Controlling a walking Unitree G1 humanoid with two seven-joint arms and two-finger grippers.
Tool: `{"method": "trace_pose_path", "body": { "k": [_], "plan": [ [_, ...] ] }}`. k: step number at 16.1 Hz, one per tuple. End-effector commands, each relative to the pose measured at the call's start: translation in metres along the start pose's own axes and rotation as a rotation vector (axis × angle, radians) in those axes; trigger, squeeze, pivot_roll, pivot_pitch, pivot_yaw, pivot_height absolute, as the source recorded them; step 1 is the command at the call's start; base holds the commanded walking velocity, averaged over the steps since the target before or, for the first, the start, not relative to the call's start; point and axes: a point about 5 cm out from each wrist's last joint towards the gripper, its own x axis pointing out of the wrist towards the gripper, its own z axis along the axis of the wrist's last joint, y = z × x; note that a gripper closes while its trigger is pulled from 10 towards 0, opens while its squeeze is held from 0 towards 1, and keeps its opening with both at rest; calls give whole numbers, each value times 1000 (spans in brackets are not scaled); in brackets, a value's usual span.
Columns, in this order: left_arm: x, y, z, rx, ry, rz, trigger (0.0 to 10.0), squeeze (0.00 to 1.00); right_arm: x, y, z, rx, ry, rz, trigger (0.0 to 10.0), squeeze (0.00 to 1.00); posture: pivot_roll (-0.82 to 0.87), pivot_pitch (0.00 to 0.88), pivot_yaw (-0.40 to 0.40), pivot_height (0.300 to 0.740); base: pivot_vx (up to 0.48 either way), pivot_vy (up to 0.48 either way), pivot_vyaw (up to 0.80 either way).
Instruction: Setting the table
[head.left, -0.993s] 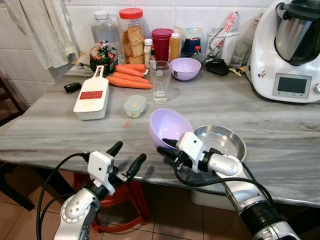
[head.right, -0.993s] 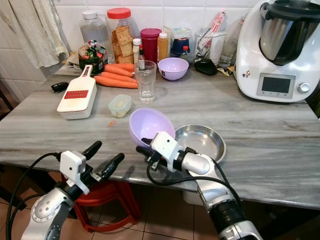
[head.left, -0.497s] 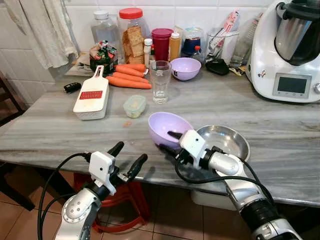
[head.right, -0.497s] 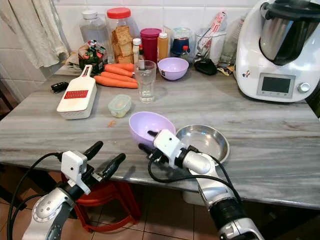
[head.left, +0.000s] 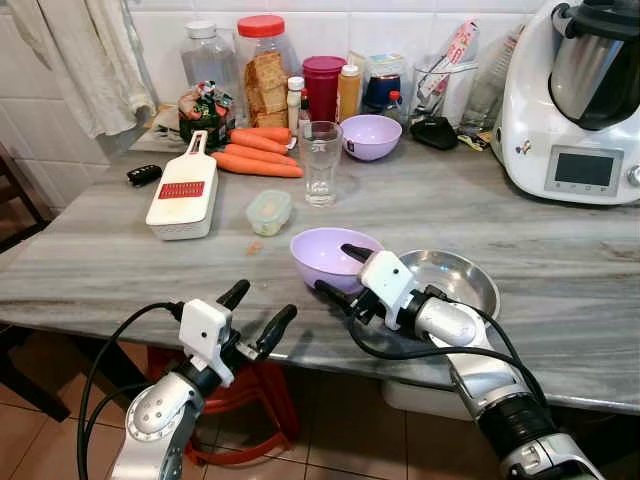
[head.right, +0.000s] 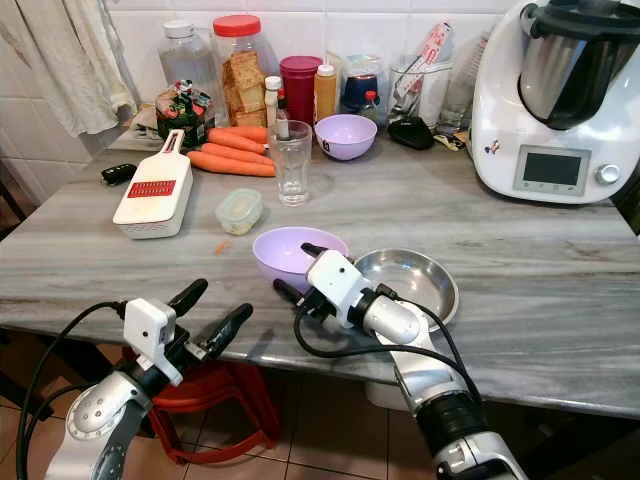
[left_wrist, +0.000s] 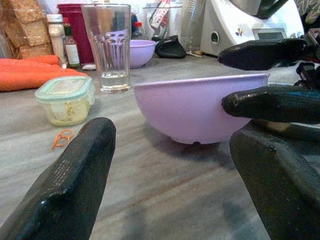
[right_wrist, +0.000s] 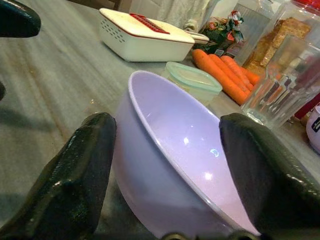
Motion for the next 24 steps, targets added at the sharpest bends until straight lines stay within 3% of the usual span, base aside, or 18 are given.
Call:
{"method": "trace_pose_path", "body": {
  "k": [1, 8, 11, 13, 17, 21, 24],
  "plan": [
    [1, -1, 1, 12, 4, -8, 10000, 0, 3, -6, 10, -23, -36, -20, 10000, 616, -56, 0, 44, 740, 0, 0, 0],
    [3, -4, -1, 10, 6, -12, 10000, 0, 4, -13, 35, 130, -155, -131, 10000, 631, -57, 0, 38, 740, 0, 0, 0],
    [4, -5, -2, 11, 7, -18, 10000, 0, -1, -16, 45, 139, -179, -176, 10000, 631, -58, 0, 35, 740, 0, 0, 0],
    [2, -5, -2, 16, 13, -30, 10000, 0, -16, -27, 50, 92, -161, -309, 10000, 635, -58, 0, 32, 740, 0, 0, 0],
    [-12, -5, -6, -54, 64, -111, 10000, 0, -54, -40, 50, 17, -131, -529, 10000, 627, -68, 0, 34, 740, 0, 0, 0],
    [-16, -11, -13, -100, 107, -165, 10000, 0, -73, -35, 50, 35, -130, -615, 10000, 612, -74, 0, 39, 740, 0, 0, 0],
    [-10, -15, -11, -134, 97, -209, 10000, 0, -71, -30, 53, 47, -126, -646, 10000, 573, -80, 0, 40, 740, 0, 0, 0]
  ]
}}
